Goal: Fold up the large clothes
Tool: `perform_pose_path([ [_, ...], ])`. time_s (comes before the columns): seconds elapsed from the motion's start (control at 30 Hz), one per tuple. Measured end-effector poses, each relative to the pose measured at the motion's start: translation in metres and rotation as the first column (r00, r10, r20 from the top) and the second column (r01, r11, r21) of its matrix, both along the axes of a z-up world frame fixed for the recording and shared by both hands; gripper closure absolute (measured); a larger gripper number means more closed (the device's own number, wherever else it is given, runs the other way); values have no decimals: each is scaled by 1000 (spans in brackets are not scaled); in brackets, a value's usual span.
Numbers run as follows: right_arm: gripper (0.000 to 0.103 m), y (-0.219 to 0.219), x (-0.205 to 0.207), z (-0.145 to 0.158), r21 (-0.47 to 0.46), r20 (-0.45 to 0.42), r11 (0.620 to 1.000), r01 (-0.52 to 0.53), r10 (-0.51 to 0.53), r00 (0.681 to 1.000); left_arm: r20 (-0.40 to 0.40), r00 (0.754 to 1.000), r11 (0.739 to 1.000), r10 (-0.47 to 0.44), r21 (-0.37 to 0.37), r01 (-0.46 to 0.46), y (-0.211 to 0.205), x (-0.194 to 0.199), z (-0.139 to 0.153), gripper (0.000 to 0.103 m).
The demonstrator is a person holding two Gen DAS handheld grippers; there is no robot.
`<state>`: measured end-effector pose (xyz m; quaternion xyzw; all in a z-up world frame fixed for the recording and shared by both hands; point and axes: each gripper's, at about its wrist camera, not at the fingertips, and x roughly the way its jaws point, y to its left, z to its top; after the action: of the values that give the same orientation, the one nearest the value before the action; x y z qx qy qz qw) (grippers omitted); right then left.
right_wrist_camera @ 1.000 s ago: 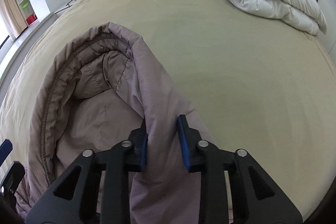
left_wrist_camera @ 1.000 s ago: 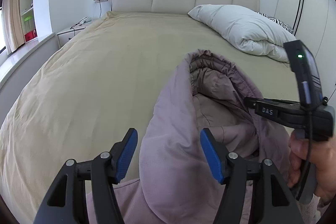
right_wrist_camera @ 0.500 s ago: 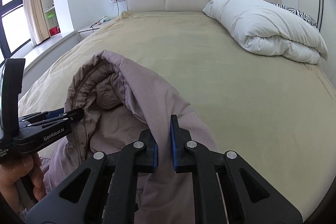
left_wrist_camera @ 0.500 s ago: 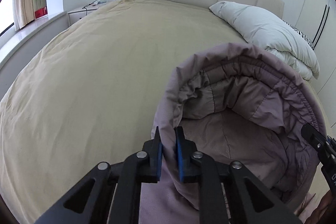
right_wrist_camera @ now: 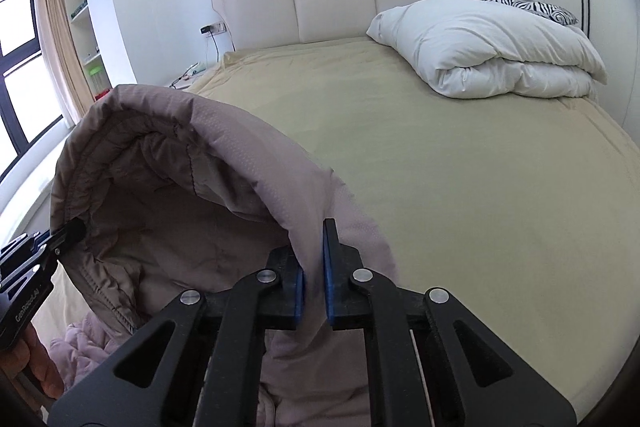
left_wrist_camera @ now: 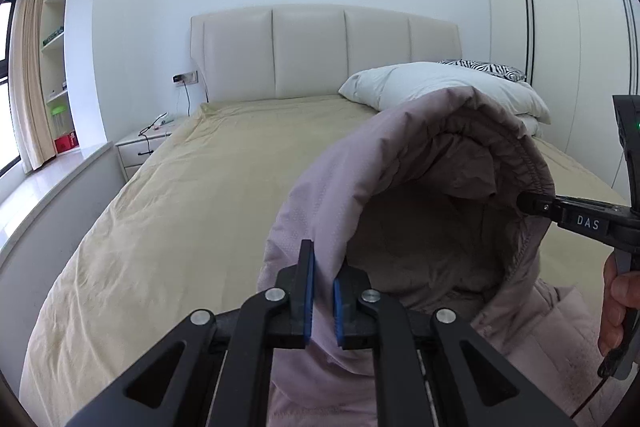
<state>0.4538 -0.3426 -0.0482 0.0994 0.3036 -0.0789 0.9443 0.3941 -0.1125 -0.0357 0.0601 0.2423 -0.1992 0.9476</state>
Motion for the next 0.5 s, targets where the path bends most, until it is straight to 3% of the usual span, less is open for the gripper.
perform_pose_path([
  [0.2, 96, -6, -121, -4, 73, 34, 997, 14, -17, 999, 2, 999, 998, -40, -39, 40, 23, -89, -5, 94],
  [0.33, 96, 1, -199, -32, 152, 11, 988, 7, -9, 1000, -79, 997, 999, -13, -54, 9, 38, -128, -23, 94],
  [0.5, 95, 26, -247, -72, 200, -62, 980, -13, 26, 998, -184, 983, 999, 7, -49, -16, 51, -157, -52, 94],
])
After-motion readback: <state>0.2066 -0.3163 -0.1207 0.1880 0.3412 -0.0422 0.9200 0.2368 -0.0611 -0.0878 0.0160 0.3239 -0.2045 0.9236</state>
